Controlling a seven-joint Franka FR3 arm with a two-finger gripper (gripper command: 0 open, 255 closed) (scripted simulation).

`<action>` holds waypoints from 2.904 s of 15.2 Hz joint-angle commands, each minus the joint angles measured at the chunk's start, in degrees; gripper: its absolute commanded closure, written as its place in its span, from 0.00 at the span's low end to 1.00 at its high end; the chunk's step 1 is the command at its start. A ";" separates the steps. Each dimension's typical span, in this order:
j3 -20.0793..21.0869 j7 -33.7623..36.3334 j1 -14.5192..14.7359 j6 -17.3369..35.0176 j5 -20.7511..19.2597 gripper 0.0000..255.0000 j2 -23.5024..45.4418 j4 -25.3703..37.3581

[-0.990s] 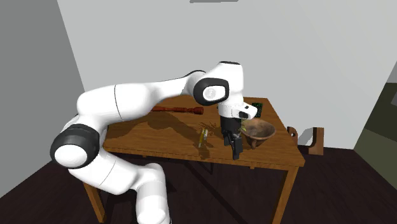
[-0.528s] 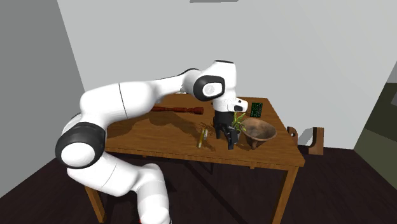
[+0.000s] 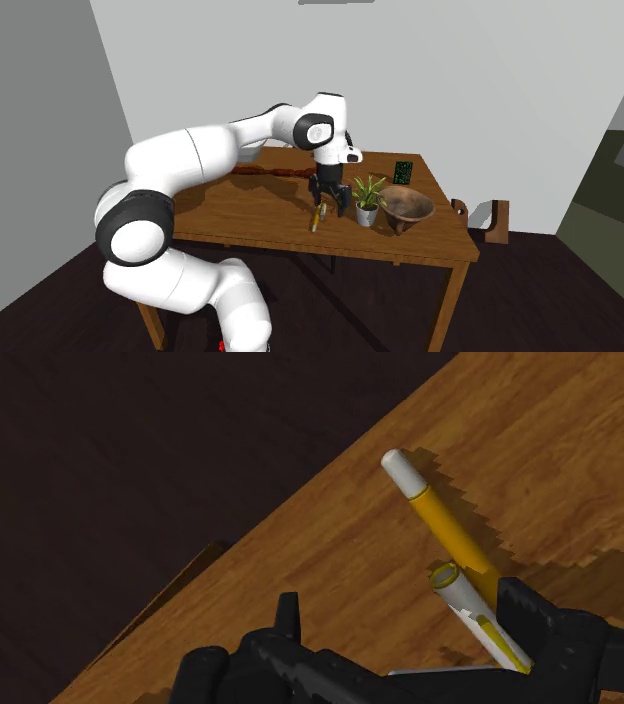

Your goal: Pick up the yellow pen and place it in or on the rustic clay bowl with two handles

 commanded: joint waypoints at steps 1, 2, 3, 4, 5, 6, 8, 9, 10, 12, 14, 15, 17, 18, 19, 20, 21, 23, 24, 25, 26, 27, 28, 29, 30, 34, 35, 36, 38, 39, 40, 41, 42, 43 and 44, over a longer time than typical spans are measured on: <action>1.24 -1.92 2.38 -0.73 1.39 0.00 0.36 0.63; 1.83 -2.85 3.54 -1.02 2.06 0.00 0.37 0.74; 1.96 -3.06 3.81 -1.09 2.21 0.00 0.37 0.77; 2.02 -3.09 3.86 -0.40 2.28 0.00 0.13 -0.17; 2.08 -3.13 3.90 0.29 2.35 0.00 -0.11 -1.10; 2.14 -3.16 3.95 0.99 2.43 0.00 -0.34 -2.02; 2.28 -3.22 4.04 2.39 2.59 0.00 -0.76 -3.84; 2.35 -3.25 4.09 3.09 2.67 0.00 -0.96 -4.74; 2.46 -3.30 4.16 4.20 2.80 0.00 -1.24 -6.13; 2.46 -3.30 4.16 4.20 2.80 0.00 -1.25 -6.13; 2.46 -3.30 4.16 4.20 2.80 0.00 -1.24 -6.13; 2.46 -3.30 4.16 4.20 2.80 0.00 -1.24 -6.13; 2.46 -3.30 4.16 4.20 2.80 0.00 -1.24 -6.13; 2.46 -3.30 4.16 4.19 2.80 0.00 -1.24 -6.12; 2.46 -3.30 4.16 4.19 2.80 1.00 -1.24 -6.12; 2.46 -3.30 4.16 4.19 2.80 1.00 -1.24 -6.12; 2.46 -3.30 4.16 4.19 2.80 1.00 -1.24 -6.12; 2.47 -3.29 4.16 4.18 2.80 1.00 -1.24 -6.12; 2.47 -3.29 4.16 4.19 2.80 1.00 -1.24 -6.12; 2.47 -3.29 4.16 4.19 2.80 1.00 -1.24 -6.13; 2.47 -3.29 4.17 4.19 2.80 1.00 -1.25 -6.13; 2.48 -3.29 4.17 4.20 2.80 1.00 -1.23 -6.12; 2.46 -3.30 4.17 4.20 2.79 1.00 -1.24 -6.13; 2.38 -3.27 4.12 3.48 2.71 1.00 -1.08 -5.26; 2.30 -3.25 4.07 2.78 2.63 1.00 -0.92 -4.39; 2.02 -3.14 3.89 -0.03 2.31 1.00 -0.10 -0.76; 1.95 -3.11 3.85 -0.73 2.23 1.00 0.13 0.16; 1.89 -3.08 3.80 -1.43 2.16 1.00 0.37 1.10; 1.77 -3.02 3.71 -2.82 2.01 1.00 0.88 3.00; 1.71 -2.99 3.67 -3.52 1.94 1.00 1.15 3.97; 1.66 -2.96 3.62 -4.21 1.87 1.00 1.43 4.94; 1.61 -2.92 3.58 -4.91 1.80 1.00 1.73 5.93; 1.56 -2.88 3.53 -5.61 1.74 1.00 2.03 6.92; 1.51 -2.85 3.49 -6.30 1.67 1.00 2.34 7.93; 1.47 -2.81 3.44 -7.00 1.60 1.00 2.66 8.95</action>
